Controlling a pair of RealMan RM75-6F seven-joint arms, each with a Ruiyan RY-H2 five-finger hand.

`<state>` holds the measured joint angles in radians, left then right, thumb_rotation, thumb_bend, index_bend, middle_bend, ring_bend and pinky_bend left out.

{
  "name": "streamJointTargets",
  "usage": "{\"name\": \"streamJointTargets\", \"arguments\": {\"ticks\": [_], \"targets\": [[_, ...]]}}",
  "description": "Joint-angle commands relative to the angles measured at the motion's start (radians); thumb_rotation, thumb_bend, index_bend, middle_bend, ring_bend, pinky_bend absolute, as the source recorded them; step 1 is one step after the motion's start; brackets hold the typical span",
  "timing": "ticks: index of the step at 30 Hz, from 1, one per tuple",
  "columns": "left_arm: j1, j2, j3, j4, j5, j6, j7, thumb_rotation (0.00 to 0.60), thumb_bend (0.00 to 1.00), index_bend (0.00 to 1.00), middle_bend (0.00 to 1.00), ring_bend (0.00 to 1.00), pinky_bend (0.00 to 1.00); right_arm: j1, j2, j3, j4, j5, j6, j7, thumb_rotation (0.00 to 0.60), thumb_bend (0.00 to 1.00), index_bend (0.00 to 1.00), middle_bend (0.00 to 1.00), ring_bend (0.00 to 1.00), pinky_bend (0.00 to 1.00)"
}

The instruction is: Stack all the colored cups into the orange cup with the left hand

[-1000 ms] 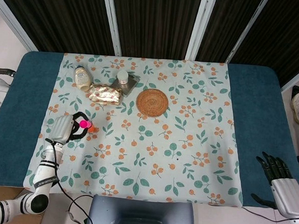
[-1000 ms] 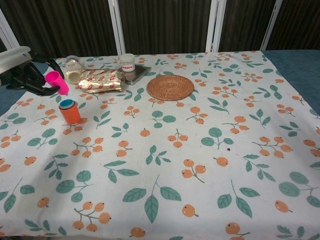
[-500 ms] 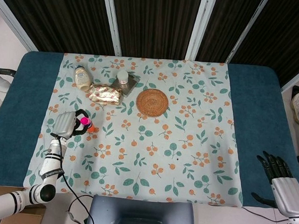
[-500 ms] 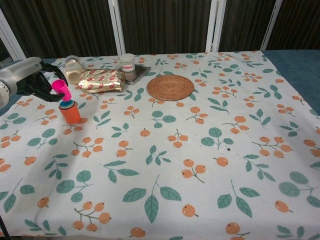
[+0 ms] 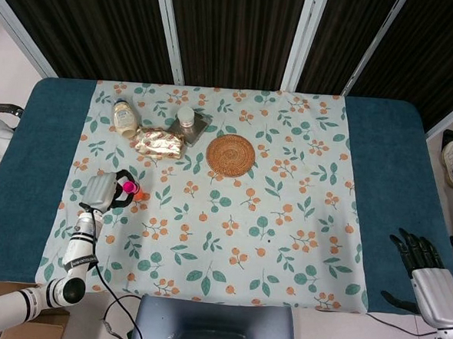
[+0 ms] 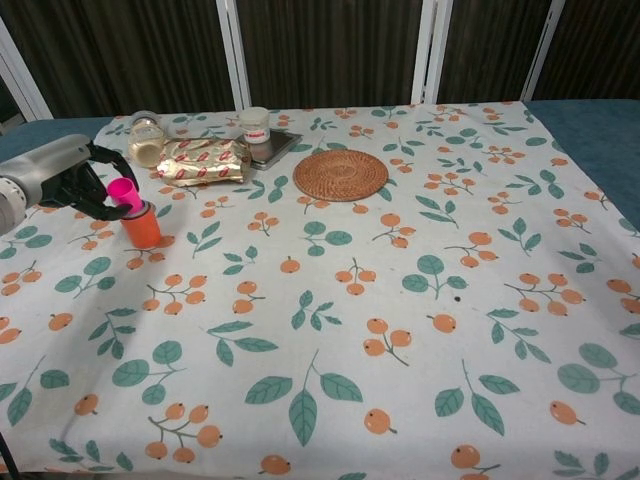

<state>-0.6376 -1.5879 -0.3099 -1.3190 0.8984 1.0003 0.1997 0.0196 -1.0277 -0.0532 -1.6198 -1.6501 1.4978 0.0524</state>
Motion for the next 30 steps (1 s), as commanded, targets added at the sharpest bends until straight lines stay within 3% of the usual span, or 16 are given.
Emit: {"name": "streamJointTargets", "arguments": {"ticks": [1, 3, 8, 9, 11, 12, 14, 16, 18, 21, 24, 30], "targets": [[-0.006, 0.005, 0.002, 0.0, -0.023, -0.014, 0.014, 0.6, 0.37, 0.06, 1.0, 1.0, 1.0, 0.001, -0.001, 0.0, 0.0, 0.0, -0.002, -0.002, 0.6, 0.19, 0.0, 0.0, 0.0, 0.0], [-0.006, 0.008, -0.005, -0.008, -0.025, -0.014, 0.005, 0.6, 0.37, 0.0, 1.0, 1.0, 1.0, 0.001, -0.001, 0.0, 0.0, 0.001, -0.003, -0.003, 0.6, 0.18, 0.0, 0.0, 0.0, 0.0], [0.013, 0.049, 0.003, -0.063, 0.033, 0.002, -0.047, 0.6, 0.36, 0.0, 1.0, 1.0, 1.0, 0.0, -0.001, 0.0, 0.0, 0.0, 0.0, -0.003, 0.6, 0.18, 0.0, 0.0, 0.0, 0.0], [0.026, 0.068, 0.011, -0.091, 0.063, 0.014, -0.064, 0.6, 0.36, 0.0, 0.98, 1.0, 1.0, 0.0, 0.0, -0.001, 0.0, -0.001, 0.0, -0.002, 0.6, 0.19, 0.0, 0.0, 0.0, 0.0], [0.079, 0.129, 0.061, -0.172, 0.188, 0.08, -0.11, 0.6, 0.36, 0.0, 0.83, 0.95, 1.0, -0.002, 0.002, 0.0, 0.001, 0.001, 0.004, 0.001, 0.6, 0.19, 0.0, 0.0, 0.0, 0.0], [0.119, 0.176, 0.109, -0.226, 0.28, 0.116, -0.152, 0.6, 0.36, 0.0, 0.63, 0.79, 0.94, -0.003, 0.001, 0.001, 0.002, 0.003, 0.005, 0.0, 0.6, 0.19, 0.0, 0.0, 0.0, 0.0], [0.185, 0.255, 0.201, -0.293, 0.432, 0.181, -0.222, 0.6, 0.37, 0.0, 0.3, 0.37, 0.61, -0.003, 0.0, 0.001, 0.002, 0.006, 0.002, -0.005, 0.6, 0.19, 0.0, 0.0, 0.0, 0.0], [0.271, 0.332, 0.321, -0.314, 0.612, 0.292, -0.27, 0.6, 0.38, 0.0, 0.13, 0.12, 0.3, -0.002, -0.002, -0.001, 0.001, 0.007, -0.006, -0.017, 0.6, 0.19, 0.0, 0.0, 0.0, 0.0], [0.354, 0.377, 0.427, -0.279, 0.764, 0.418, -0.304, 0.6, 0.38, 0.0, 0.04, 0.02, 0.14, -0.001, -0.007, -0.006, 0.0, 0.002, -0.013, -0.035, 0.6, 0.18, 0.0, 0.0, 0.0, 0.0], [0.46, 0.365, 0.5, -0.177, 0.874, 0.584, -0.329, 0.6, 0.38, 0.0, 0.0, 0.0, 0.08, -0.001, -0.016, -0.009, -0.003, -0.004, -0.015, -0.056, 0.6, 0.19, 0.0, 0.0, 0.0, 0.0], [0.487, 0.359, 0.519, -0.127, 0.936, 0.637, -0.31, 0.6, 0.38, 0.0, 0.0, 0.0, 0.05, -0.003, -0.025, -0.009, -0.002, -0.011, -0.009, -0.067, 0.6, 0.18, 0.0, 0.0, 0.0, 0.0], [0.488, 0.353, 0.506, -0.107, 0.92, 0.607, -0.299, 0.6, 0.38, 0.0, 0.0, 0.0, 0.04, -0.006, -0.03, -0.01, 0.002, -0.021, 0.003, -0.068, 0.6, 0.18, 0.0, 0.0, 0.0, 0.0]]}}
